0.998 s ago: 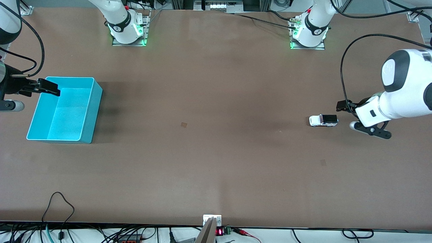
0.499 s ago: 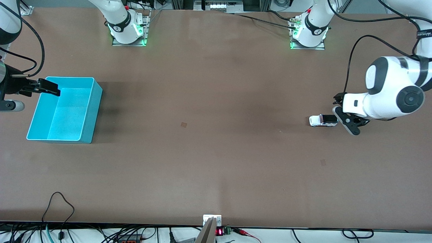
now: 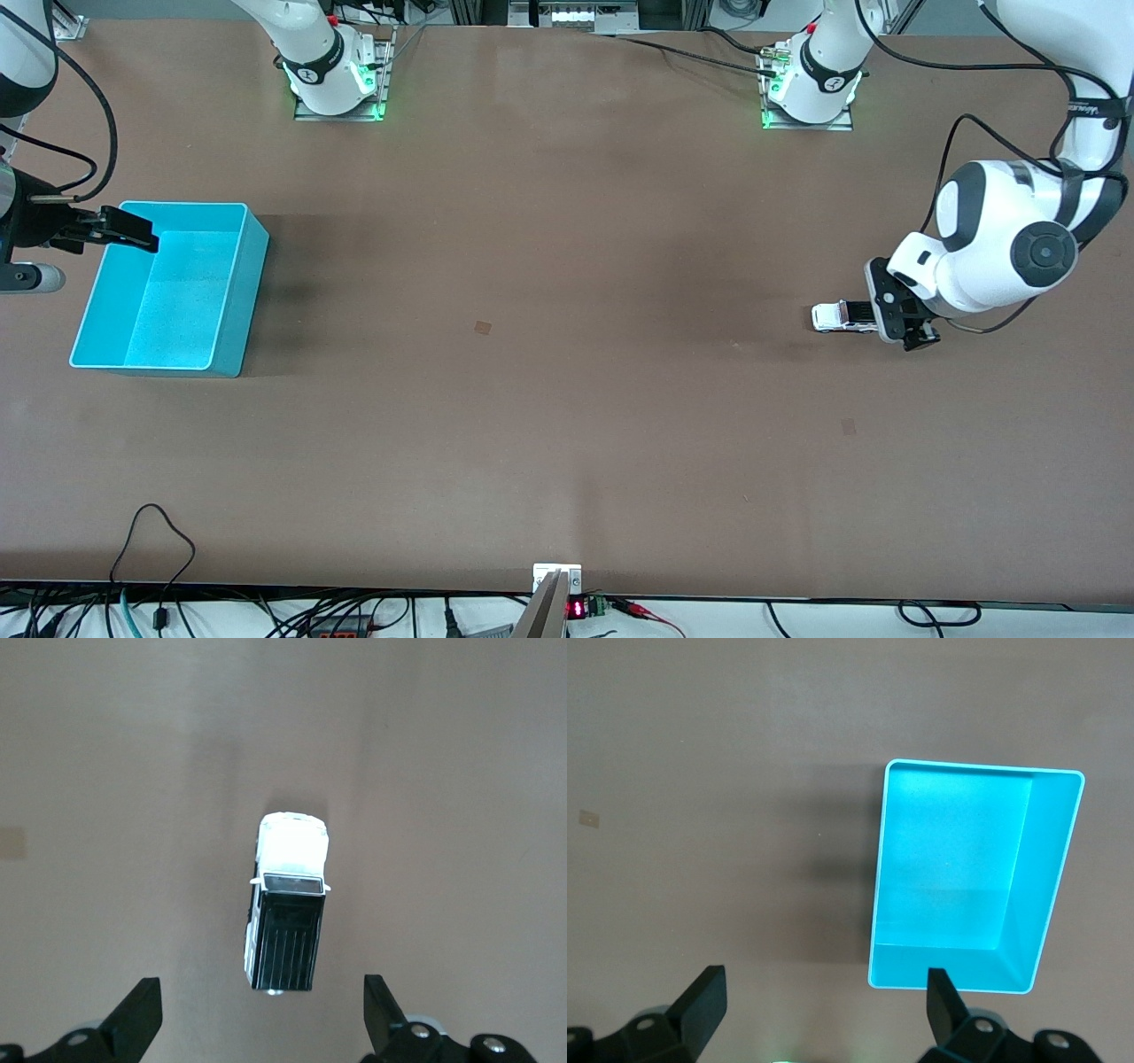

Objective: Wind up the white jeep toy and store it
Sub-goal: 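Lower the left gripper onto the jeep and close on it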

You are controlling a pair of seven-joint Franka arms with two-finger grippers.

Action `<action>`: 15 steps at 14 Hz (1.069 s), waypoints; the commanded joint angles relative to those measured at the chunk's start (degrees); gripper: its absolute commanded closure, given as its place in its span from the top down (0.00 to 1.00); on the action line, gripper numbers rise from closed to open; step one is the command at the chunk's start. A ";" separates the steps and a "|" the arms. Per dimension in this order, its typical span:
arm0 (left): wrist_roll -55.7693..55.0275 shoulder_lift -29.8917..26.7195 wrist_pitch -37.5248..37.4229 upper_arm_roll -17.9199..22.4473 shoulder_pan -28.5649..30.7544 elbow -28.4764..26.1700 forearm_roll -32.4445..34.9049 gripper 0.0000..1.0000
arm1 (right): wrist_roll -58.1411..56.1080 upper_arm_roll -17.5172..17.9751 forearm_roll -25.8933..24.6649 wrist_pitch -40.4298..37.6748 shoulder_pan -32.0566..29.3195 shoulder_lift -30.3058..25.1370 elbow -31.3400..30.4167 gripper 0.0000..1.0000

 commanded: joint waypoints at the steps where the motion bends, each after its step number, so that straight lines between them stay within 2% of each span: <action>1: 4.65 -0.70 5.25 -1.35 1.35 -4.42 0.98 1.00 | -0.78 0.24 -0.45 -0.18 -0.27 -1.25 -1.04 1.00; 3: 7.02 -0.62 9.55 -1.44 1.44 -6.88 0.98 1.00 | -0.78 0.24 -0.45 -0.18 -0.27 -1.25 -1.04 1.00; 5: 7.82 -0.62 10.54 -1.44 1.53 -8.21 0.98 1.00 | -0.78 0.24 -0.45 -0.18 -0.18 -1.25 -1.04 1.00; 8: 10.89 -0.62 12.20 -1.35 1.79 -8.13 0.98 1.00 | -0.78 0.24 -0.28 -0.19 -0.27 -1.25 -1.04 1.00; 10: 10.81 0.34 12.65 -1.44 3.63 -8.39 0.89 1.00 | -0.78 0.24 -0.28 -0.27 -0.27 -1.25 -1.04 1.00; 15: 10.63 1.75 14.58 -1.44 3.90 -8.65 0.89 1.00 | -0.78 0.24 -0.28 -0.18 -0.27 -1.25 -1.04 1.00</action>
